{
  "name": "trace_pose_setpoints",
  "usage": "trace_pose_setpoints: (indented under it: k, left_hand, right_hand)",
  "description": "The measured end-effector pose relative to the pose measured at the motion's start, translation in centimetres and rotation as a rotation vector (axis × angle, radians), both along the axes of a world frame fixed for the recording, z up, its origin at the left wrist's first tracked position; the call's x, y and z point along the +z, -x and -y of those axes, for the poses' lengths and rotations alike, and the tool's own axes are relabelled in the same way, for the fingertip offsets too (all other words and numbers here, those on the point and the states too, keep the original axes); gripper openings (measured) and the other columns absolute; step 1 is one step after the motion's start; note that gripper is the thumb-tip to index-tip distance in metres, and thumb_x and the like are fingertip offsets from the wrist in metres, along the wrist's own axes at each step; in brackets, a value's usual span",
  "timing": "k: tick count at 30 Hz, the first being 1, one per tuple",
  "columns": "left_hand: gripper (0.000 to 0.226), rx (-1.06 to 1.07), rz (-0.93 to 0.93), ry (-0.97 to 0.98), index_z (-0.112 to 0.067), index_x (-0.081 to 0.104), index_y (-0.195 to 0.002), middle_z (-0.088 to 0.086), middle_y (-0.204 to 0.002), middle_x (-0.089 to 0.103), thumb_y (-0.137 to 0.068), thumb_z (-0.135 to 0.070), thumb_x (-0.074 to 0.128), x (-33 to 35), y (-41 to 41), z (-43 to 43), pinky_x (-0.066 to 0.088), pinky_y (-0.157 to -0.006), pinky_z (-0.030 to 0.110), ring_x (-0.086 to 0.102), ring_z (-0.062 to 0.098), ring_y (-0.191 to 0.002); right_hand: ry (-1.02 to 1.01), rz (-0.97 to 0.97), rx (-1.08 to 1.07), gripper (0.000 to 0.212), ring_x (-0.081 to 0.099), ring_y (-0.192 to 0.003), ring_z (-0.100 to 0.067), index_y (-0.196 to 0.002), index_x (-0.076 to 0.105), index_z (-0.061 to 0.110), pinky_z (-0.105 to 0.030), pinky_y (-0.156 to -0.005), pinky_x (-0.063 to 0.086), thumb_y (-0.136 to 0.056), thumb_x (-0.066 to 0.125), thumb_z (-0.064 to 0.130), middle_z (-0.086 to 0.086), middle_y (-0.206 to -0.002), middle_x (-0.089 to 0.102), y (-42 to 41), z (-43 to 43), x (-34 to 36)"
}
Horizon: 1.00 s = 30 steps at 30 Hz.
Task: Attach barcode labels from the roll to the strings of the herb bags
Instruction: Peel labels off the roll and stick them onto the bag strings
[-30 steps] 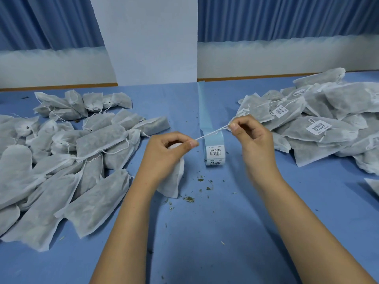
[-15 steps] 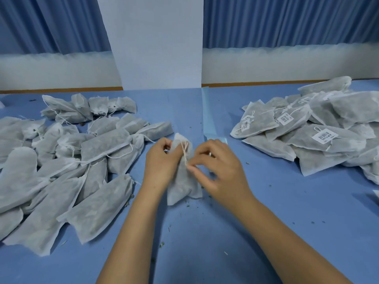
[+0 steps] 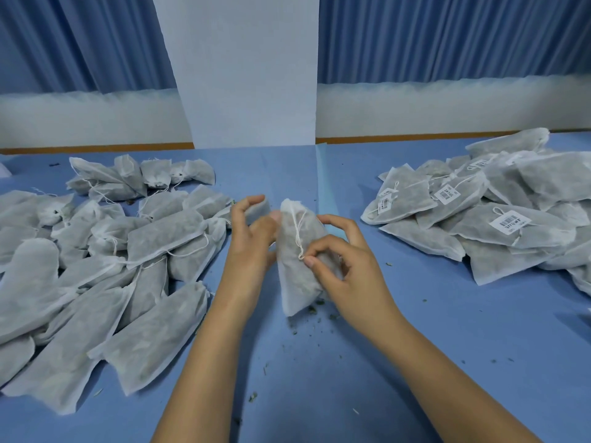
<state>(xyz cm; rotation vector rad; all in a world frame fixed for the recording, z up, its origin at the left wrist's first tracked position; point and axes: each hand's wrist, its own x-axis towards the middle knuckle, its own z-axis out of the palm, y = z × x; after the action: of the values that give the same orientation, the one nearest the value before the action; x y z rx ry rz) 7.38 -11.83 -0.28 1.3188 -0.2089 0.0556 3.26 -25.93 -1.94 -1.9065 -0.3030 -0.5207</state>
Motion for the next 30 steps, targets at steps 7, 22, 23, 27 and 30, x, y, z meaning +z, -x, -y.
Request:
trace_pose_setpoints:
  k: [7,22,23,27,30]
  left_hand:
    - [0.038,0.332,0.336,-0.329,-0.029,0.052,-0.084,-0.012,-0.097,0.058,-0.080,0.003,0.072,-0.4,-0.1,0.0,0.047,-0.077,0.029,0.059,0.004,-0.089]
    - [0.027,0.062,0.805,-0.964,-0.010,0.072,-0.112,0.010,-0.135,0.050,-0.086,-0.018,0.073,-2.9,-0.9,2.6,0.031,-0.098,0.017,0.041,0.017,-0.116]
    - [0.031,0.063,0.805,-0.969,-0.009,0.072,-0.111,0.010,-0.135,0.050,-0.081,-0.017,0.078,-3.0,-0.9,2.6,0.032,-0.098,0.022,0.041,0.019,-0.117]
    - [0.037,0.072,0.728,-0.934,-0.010,0.074,-0.109,0.009,-0.131,0.051,-0.074,-0.019,0.082,-2.6,-0.9,2.2,0.030,-0.102,0.018,0.044,0.023,-0.117]
    - [0.039,0.066,0.669,-0.911,-0.012,0.074,-0.108,0.003,-0.127,0.050,-0.072,-0.025,0.082,-2.5,-0.8,2.1,0.020,-0.100,0.002,0.040,0.017,-0.115]
  right_hand:
    - [-0.043,0.028,-0.145,0.012,0.054,-0.103,0.001,-0.087,0.065,0.014,-0.011,-0.080,0.044,-0.082,0.070,0.004,0.000,-0.124,0.049,-0.3,2.6,1.7]
    - [-0.116,-0.489,-0.131,0.018,0.063,-0.077,-0.011,-0.099,0.062,0.004,-0.007,-0.064,0.044,-0.083,0.071,0.005,-0.008,-0.094,0.071,-2.4,5.2,-0.7]
    - [-0.172,-0.480,-0.117,0.017,0.065,-0.074,-0.011,-0.099,0.062,0.004,-0.010,-0.066,0.046,-0.085,0.070,0.008,-0.010,-0.093,0.072,-2.3,5.2,-0.6]
    - [-0.308,-0.438,-0.087,0.012,0.062,-0.057,-0.001,-0.088,0.056,0.009,-0.010,-0.054,0.043,-0.088,0.067,0.012,-0.003,-0.074,0.069,-1.9,5.1,-0.3]
    - [-0.271,-0.432,-0.021,0.019,0.058,-0.053,-0.002,-0.077,0.050,0.010,-0.013,-0.055,0.041,-0.089,0.065,0.009,-0.001,-0.065,0.064,-1.9,5.1,-0.1]
